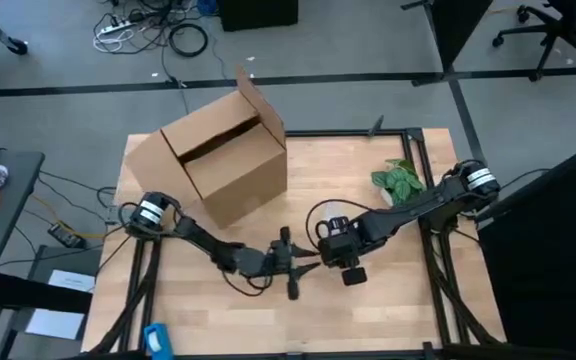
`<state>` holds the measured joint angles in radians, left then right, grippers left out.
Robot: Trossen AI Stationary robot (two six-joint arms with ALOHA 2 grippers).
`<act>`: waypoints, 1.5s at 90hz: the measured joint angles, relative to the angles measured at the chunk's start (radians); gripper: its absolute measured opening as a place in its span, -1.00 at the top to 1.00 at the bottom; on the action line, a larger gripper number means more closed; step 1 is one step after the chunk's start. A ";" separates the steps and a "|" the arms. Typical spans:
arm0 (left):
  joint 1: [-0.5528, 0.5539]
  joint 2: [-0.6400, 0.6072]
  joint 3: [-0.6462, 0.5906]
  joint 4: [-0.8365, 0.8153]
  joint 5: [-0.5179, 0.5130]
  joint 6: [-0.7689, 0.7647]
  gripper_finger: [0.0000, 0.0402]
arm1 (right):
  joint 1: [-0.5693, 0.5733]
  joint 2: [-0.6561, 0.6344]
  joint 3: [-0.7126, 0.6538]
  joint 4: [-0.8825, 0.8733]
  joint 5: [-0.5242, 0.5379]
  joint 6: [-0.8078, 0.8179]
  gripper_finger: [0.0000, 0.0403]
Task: Wrap mug
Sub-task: Wrap the yellow mug with the bubble wrap
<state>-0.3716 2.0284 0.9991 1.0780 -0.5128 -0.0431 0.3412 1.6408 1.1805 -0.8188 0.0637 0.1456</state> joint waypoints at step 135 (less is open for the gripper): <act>-0.004 -0.144 0.186 -0.826 0.032 -0.005 0.50 | -0.036 0.067 -0.038 -0.048 -0.080 -0.014 1.00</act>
<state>-0.3752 1.8845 1.1852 0.2517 -0.4805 -0.0485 0.3049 1.7081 1.1424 -0.8663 -0.0164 0.1319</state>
